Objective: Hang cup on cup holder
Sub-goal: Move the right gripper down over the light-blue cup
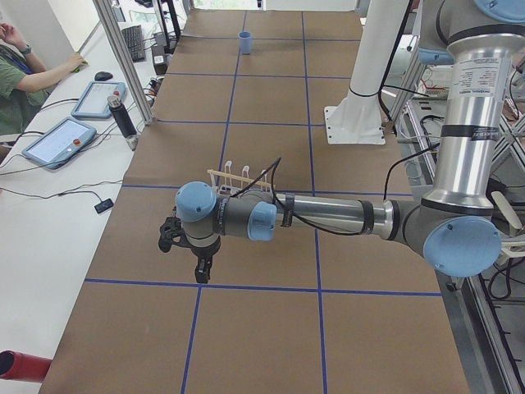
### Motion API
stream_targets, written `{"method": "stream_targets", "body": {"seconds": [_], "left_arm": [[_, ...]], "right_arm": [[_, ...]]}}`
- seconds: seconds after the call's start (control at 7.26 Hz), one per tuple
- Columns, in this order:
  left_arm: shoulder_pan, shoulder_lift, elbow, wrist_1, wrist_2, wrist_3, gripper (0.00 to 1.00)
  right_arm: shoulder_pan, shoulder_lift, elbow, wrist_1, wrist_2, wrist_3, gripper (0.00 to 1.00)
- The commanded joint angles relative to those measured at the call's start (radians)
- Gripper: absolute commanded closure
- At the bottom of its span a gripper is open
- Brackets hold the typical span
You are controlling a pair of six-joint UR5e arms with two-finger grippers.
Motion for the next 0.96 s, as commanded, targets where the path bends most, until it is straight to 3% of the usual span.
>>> {"method": "stream_targets", "body": {"seconds": [0.0,0.41,0.55,0.83], "left_arm": [[0.0,0.007,-0.001,-0.002,0.0,0.0,0.01],[0.0,0.005,-0.001,0.0,-0.003,0.0,0.01],[0.0,0.004,-0.007,-0.002,-0.006,0.0,0.01],[0.0,-0.002,-0.033,-0.011,-0.014,0.0,0.01]], "right_arm": [[0.0,0.002,0.001,0.001,-0.003,0.007,0.0],[0.0,0.006,0.014,0.012,-0.018,-0.005,0.0],[-0.029,0.015,0.013,0.086,-0.023,0.005,0.0],[-0.11,0.04,0.004,0.264,-0.15,0.039,0.0]]}}
